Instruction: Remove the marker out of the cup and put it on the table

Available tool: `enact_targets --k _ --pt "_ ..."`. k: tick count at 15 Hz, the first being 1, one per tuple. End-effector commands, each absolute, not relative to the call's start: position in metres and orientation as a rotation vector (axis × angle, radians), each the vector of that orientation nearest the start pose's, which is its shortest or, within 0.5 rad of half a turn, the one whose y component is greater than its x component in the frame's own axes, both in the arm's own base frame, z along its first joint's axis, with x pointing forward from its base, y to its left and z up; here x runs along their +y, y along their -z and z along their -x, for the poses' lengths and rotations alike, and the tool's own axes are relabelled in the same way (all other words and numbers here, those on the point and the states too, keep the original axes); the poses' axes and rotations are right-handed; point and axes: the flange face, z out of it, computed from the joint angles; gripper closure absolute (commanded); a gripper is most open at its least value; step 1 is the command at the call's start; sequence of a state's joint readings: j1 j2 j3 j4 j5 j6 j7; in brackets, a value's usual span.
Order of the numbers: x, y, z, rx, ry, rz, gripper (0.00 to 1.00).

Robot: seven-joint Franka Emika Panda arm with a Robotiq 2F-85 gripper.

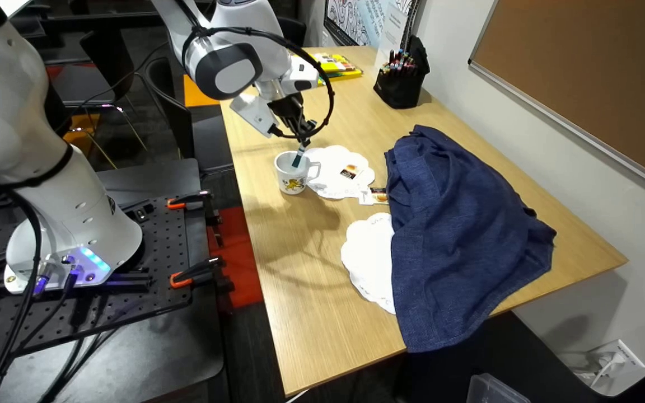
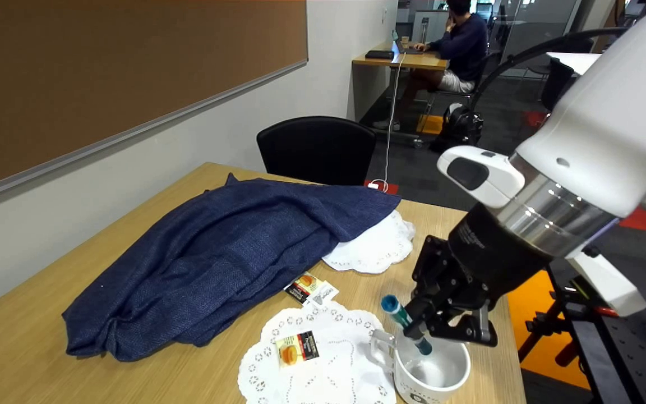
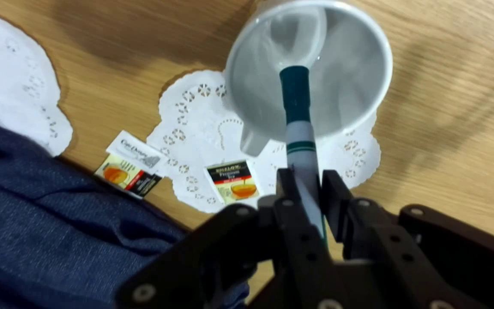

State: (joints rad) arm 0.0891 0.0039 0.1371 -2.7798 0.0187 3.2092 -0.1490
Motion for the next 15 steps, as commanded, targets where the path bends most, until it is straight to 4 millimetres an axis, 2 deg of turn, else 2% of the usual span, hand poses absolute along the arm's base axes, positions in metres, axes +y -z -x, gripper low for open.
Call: enact_targets --k 1,2,4,5,11,15 --pt "0.104 -0.296 -0.411 -0.516 0.727 2.983 0.95" --pt "0.106 -0.302 -0.4 -0.513 0.744 2.976 0.95" --pt "0.119 -0.319 -0.404 -0.486 0.703 2.951 0.95" --pt "0.116 -0.326 -0.396 -0.478 0.681 2.95 0.95" --pt "0.08 -0.373 -0.403 -0.311 0.495 3.043 0.95" --pt "0.052 -0.391 -0.408 -0.129 0.339 3.113 0.95"
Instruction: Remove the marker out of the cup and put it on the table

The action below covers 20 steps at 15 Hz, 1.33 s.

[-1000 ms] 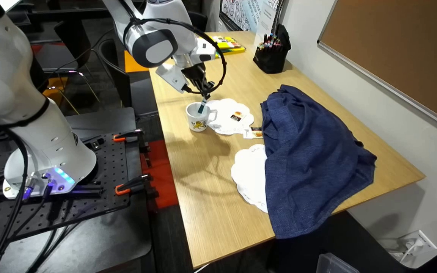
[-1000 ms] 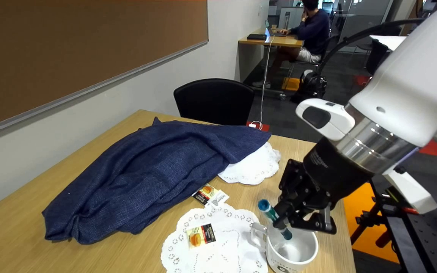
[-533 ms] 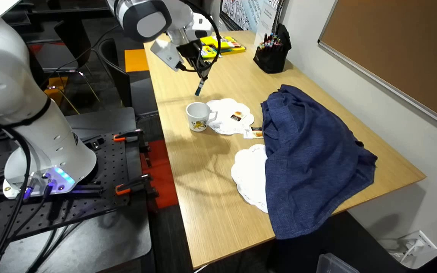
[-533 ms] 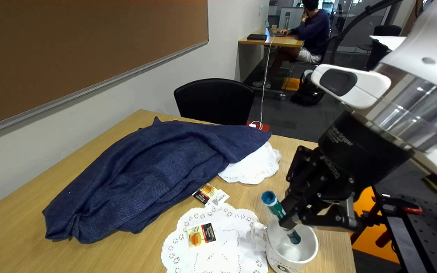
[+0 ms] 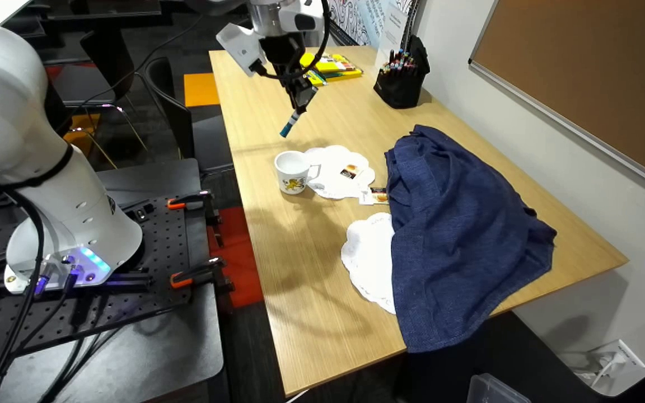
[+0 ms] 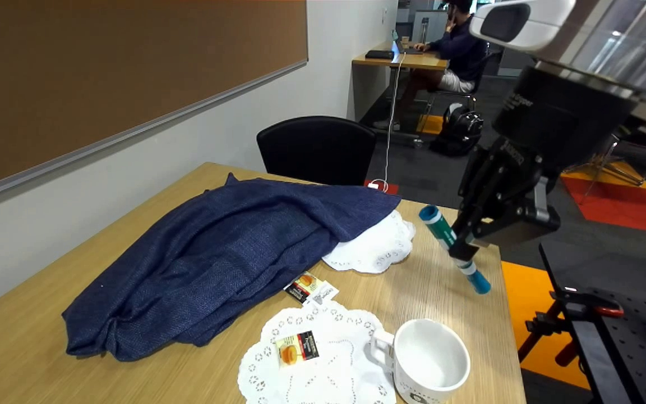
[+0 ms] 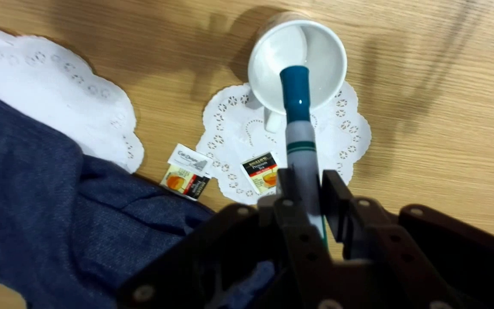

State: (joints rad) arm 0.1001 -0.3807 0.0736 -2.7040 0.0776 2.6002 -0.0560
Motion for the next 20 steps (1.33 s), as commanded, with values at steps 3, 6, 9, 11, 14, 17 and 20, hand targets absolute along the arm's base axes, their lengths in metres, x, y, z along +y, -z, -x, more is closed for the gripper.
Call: enact_targets --k 3,6,9,11,14,17,20 --pt "0.029 -0.394 -0.412 0.055 0.243 3.176 0.95" --pt "0.009 -0.389 -0.415 0.212 0.173 3.206 0.95" --pt "-0.008 -0.373 -0.418 0.33 0.148 3.206 0.95" --pt "-0.017 -0.357 -0.42 0.388 0.123 3.195 0.95" --pt "-0.03 -0.333 -0.423 0.466 0.087 3.174 0.95" --pt "-0.037 -0.311 -0.429 0.507 0.104 3.161 0.95" --pt "-0.039 -0.285 -0.436 0.518 0.088 3.155 0.95"
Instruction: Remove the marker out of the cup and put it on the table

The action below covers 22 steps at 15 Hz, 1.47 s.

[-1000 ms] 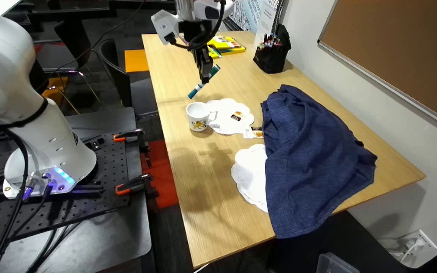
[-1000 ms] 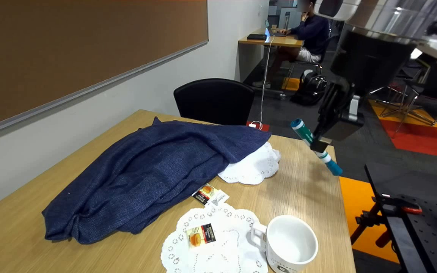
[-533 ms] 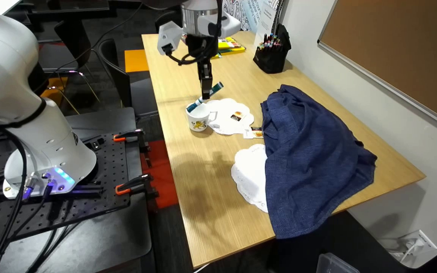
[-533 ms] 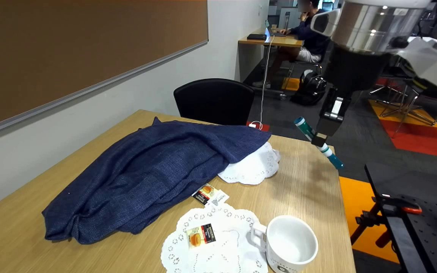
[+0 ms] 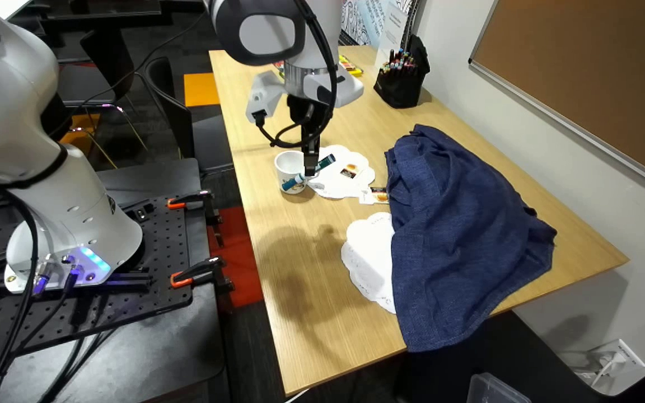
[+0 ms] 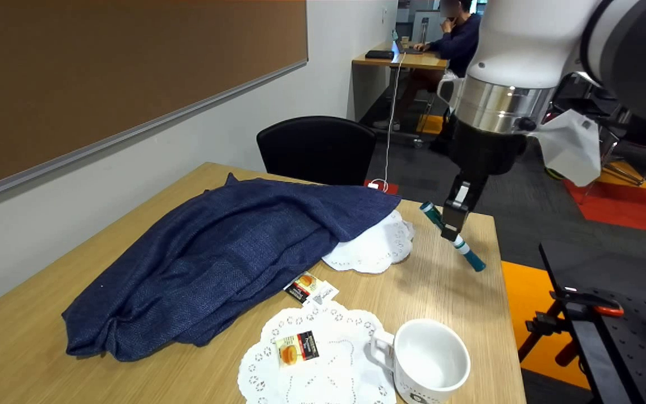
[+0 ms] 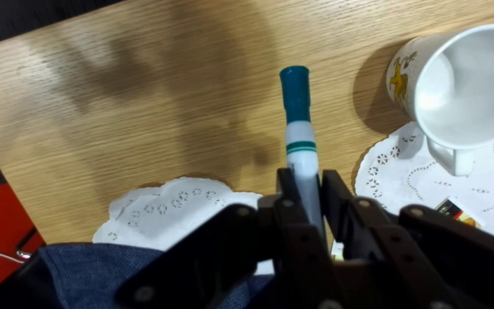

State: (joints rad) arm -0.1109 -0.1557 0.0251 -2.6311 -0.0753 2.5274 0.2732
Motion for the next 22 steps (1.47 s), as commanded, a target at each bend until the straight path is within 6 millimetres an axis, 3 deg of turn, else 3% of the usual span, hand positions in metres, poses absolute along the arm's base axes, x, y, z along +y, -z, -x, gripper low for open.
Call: enact_targets --k 1,10,18,19,20,22 --pt "-0.038 -0.276 -0.438 0.527 0.074 3.153 0.95" --pt "-0.057 -0.212 -0.456 0.765 -0.121 3.109 0.95" --pt "-0.08 -0.198 -0.48 1.02 -0.124 2.937 0.95" --pt "-0.081 -0.198 -0.482 1.039 -0.127 2.922 0.54" --pt "-0.082 -0.197 -0.484 1.051 -0.129 2.918 0.53" --pt "-0.083 -0.198 -0.487 1.059 -0.123 2.918 0.38"
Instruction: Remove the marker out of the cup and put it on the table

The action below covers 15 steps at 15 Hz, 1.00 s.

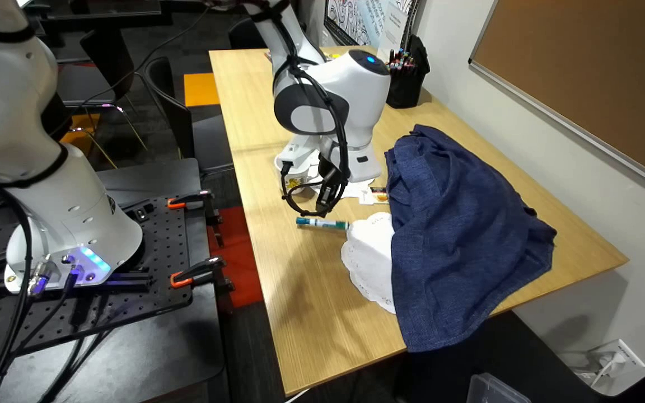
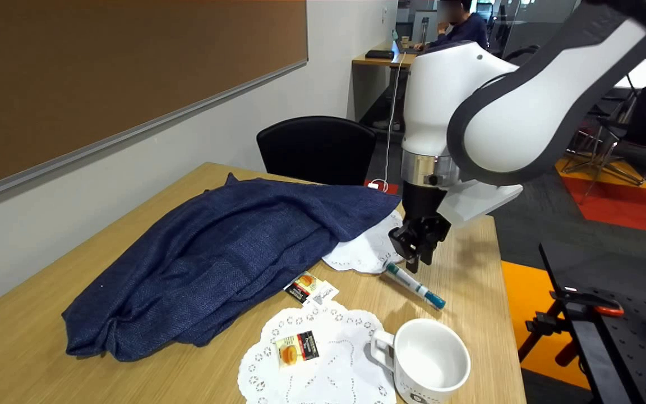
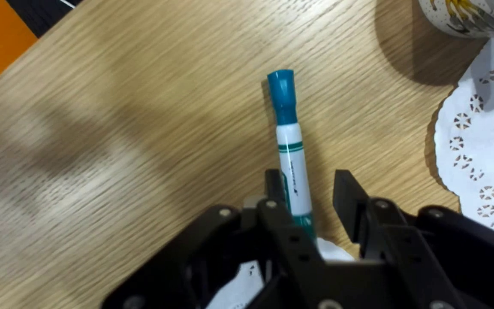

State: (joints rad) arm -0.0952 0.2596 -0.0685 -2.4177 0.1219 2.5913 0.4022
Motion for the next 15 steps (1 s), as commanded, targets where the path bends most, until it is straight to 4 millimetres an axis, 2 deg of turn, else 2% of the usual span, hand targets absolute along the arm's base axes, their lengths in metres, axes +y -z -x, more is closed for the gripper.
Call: enact_targets --k 1,5,10,15 --pt "-0.083 -0.199 -0.488 1.058 -0.119 2.922 0.31" --pt "-0.074 -0.216 -0.485 1.02 -0.075 2.945 0.01" --pt "-0.053 -0.261 -0.468 0.938 0.03 2.981 0.0" --pt "-0.044 -0.314 -0.444 0.973 0.205 3.021 0.0"
